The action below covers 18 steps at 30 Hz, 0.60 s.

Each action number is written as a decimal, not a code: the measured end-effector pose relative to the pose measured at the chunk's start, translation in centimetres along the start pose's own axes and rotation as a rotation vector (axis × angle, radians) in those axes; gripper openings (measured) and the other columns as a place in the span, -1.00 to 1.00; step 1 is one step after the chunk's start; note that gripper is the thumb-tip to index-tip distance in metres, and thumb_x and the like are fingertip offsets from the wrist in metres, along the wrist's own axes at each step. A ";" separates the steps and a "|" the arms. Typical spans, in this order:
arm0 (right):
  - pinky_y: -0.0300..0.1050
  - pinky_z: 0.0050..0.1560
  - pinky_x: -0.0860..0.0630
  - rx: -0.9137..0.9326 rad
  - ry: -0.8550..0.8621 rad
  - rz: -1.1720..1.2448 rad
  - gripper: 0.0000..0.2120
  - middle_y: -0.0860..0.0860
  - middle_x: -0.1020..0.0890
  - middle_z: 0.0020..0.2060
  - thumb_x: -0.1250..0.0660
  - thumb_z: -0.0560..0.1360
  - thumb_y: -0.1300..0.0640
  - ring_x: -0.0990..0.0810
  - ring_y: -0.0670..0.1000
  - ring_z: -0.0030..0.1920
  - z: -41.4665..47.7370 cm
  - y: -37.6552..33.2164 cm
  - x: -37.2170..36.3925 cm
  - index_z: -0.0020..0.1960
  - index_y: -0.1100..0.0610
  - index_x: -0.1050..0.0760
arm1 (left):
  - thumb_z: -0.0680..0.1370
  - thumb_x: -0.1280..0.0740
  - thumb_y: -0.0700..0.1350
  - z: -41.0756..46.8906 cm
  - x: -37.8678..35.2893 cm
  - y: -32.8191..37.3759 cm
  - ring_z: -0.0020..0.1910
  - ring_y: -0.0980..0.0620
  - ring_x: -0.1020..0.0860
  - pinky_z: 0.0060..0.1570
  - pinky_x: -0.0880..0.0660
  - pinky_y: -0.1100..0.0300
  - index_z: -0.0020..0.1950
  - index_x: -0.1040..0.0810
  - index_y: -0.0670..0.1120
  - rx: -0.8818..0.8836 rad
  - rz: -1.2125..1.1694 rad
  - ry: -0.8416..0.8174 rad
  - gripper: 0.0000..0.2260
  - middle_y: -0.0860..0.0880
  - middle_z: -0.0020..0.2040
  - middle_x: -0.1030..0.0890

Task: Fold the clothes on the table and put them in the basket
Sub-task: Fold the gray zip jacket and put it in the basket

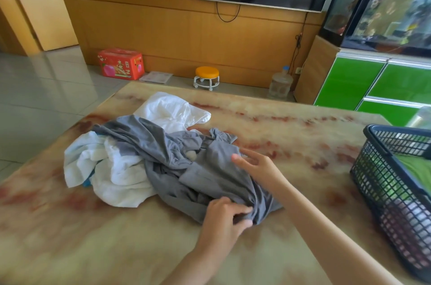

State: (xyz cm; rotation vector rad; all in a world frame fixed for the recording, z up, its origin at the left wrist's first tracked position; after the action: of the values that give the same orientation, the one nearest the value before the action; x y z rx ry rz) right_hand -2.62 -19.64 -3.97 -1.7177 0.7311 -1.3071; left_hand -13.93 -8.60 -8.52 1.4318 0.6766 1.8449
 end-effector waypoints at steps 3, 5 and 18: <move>-0.19 0.27 -0.36 0.066 -0.126 -0.232 -0.25 -0.09 -0.43 0.35 -0.46 0.34 -0.22 -0.41 -0.06 0.33 0.2 -0.9 -1.5 0.46 -0.08 -0.31 | 0.42 -0.34 0.01 -0.3 -1.2 0.1 0.05 0.14 -0.40 0.12 -0.16 0.37 0.14 -0.64 0.03 -0.126 0.099 -0.203 -0.69 0.03 -0.04 -0.64; -0.16 0.23 -0.41 0.112 -0.215 -0.427 -0.36 -0.09 -0.48 0.31 -0.47 0.39 -0.11 -0.45 -0.04 0.29 -0.1 -0.5 -2.6 0.42 -0.06 -0.37 | 0.46 -0.32 0.00 -0.6 -0.9 -0.2 0.12 0.18 -0.35 0.20 -0.10 0.36 0.18 -0.62 0.04 -0.182 0.156 -0.326 -0.69 0.05 0.05 -0.64; -0.25 -0.06 -0.47 0.020 -0.382 -0.683 -0.95 -0.18 -0.53 -0.29 -0.44 0.45 0.06 -0.53 -0.09 -0.16 -5.8 3.1 3.2 -0.12 0.00 -0.58 | 0.55 -0.34 -0.04 1.8 7.1 -4.8 0.28 0.12 -0.44 0.31 -0.34 0.15 0.26 -0.55 -0.01 0.016 0.163 0.101 -0.71 0.09 0.25 -0.53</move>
State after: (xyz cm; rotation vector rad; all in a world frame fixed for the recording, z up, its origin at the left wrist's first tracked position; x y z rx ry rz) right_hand -7.12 -25.37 -4.50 -2.2128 -0.1110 -1.3341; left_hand -12.26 -0.08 -7.45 1.4491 0.6415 2.0538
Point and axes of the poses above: each hand's wrist, its own z-axis towards the middle knuckle, its own x-axis out of the back of the hand, y = z × x, the point moved 1 cm from there along z, towards the middle knuckle
